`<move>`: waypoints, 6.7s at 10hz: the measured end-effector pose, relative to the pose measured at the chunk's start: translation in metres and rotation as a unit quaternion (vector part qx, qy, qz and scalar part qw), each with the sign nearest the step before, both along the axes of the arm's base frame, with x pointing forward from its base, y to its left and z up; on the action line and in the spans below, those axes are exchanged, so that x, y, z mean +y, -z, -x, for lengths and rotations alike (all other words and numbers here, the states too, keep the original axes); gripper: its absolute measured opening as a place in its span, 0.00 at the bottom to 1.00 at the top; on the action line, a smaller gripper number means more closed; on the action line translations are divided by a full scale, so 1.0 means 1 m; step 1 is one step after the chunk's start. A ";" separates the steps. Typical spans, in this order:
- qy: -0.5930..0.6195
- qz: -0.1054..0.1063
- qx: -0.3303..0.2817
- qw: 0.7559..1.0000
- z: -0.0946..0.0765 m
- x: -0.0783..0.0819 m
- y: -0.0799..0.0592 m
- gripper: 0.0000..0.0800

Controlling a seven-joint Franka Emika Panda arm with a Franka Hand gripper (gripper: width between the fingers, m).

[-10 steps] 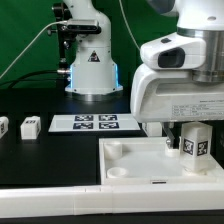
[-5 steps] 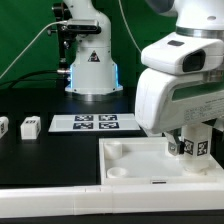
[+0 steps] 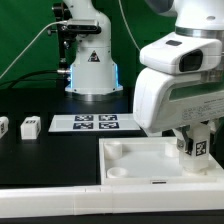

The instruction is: Assemble one leg

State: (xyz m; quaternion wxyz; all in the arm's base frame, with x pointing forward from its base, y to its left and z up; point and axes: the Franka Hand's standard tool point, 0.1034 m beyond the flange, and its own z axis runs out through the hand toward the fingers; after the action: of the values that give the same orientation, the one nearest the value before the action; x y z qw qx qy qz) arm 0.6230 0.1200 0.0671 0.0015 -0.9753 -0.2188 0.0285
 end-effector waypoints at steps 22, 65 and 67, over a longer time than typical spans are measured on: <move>0.661 0.034 -0.002 0.749 0.002 0.005 0.001 0.67; 0.555 0.037 -0.020 0.831 0.006 0.004 0.005 0.81; 0.465 0.034 -0.018 0.885 0.006 0.003 0.005 0.81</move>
Offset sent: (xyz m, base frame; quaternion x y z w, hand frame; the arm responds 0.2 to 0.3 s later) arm 0.0000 0.0000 0.0000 0.0000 0.0000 0.0000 1.0000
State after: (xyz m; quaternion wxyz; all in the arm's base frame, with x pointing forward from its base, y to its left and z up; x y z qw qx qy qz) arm 0.6172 0.1230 0.0617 -0.0222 -0.9651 0.2606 0.0140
